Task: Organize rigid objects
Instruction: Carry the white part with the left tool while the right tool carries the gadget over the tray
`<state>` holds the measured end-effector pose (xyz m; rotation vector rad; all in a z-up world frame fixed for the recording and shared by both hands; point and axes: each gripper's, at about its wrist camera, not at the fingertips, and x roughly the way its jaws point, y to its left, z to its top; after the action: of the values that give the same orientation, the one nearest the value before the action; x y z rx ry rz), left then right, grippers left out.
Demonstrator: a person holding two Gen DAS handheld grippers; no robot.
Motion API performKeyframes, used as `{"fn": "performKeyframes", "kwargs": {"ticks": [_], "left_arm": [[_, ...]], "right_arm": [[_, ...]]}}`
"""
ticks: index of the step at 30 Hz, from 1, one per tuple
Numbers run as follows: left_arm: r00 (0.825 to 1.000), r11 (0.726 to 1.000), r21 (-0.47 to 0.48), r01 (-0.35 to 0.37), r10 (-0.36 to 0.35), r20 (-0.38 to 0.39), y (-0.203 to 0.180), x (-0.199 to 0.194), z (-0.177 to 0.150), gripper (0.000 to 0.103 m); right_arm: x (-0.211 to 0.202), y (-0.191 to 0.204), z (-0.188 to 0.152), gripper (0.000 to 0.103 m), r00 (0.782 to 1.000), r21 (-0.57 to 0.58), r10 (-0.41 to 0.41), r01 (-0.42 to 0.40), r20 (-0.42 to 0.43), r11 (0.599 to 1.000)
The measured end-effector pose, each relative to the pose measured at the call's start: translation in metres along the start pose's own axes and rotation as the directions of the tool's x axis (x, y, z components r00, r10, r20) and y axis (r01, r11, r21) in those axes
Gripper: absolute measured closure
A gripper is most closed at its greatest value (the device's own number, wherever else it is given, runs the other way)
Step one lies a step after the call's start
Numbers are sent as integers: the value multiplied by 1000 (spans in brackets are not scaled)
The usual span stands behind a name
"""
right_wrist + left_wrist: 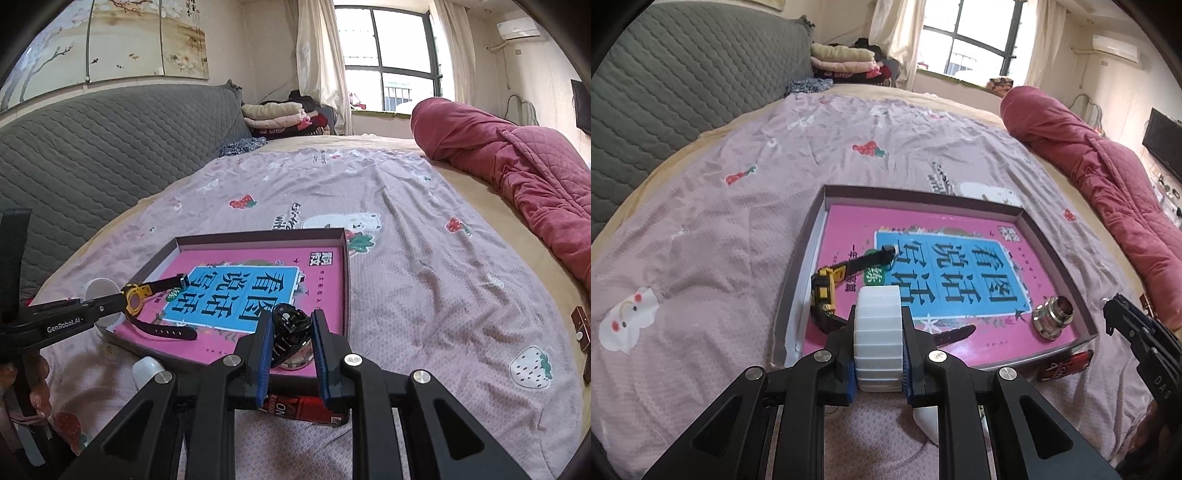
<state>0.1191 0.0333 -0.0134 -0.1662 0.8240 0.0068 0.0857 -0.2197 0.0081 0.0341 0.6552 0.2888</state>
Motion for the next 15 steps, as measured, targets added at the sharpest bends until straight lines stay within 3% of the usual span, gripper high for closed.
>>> {"fn": "performKeyframes", "kwargs": {"ticks": [15], "left_arm": [[1000,1000,16,12,-12,-13,-9,23,-3,85]], "right_arm": [[21,-5,-9,82,997,24,4,-2,-73,1000]]}}
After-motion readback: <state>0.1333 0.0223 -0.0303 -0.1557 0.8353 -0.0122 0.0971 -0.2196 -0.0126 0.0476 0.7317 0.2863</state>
